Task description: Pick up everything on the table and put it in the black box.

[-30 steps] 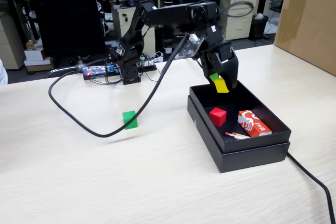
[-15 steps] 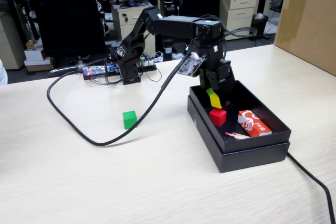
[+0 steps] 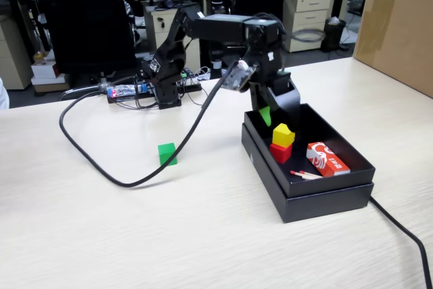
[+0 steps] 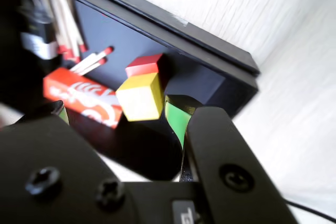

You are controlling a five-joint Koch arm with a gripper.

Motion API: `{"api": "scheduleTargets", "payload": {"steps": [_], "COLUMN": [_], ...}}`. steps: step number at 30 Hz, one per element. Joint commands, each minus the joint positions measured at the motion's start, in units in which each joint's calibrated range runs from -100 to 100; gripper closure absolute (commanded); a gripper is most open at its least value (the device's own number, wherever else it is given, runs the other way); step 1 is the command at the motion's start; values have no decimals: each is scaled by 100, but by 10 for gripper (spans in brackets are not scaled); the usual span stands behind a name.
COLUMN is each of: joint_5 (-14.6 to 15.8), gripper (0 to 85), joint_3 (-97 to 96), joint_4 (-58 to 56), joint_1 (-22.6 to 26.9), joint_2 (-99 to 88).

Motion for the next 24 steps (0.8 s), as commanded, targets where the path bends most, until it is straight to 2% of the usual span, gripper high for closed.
{"api": "scheduleTargets", "payload": {"steps": [1,8,10,13,18,24], "joint_5": [-63,-400,-498,-645,-879,-1011], "gripper": [456,428,386,367,366,360], "joint_3": [17,-1071,-1733,-3038,-4271,-4498], "joint_4": [-22,4,30,151,799,963], "joint_1": [-137,-596,-742,-1074,-1485,-1773], "joint_2": [-1624,-3472,-3919,-4585,-4734,-4080]}}
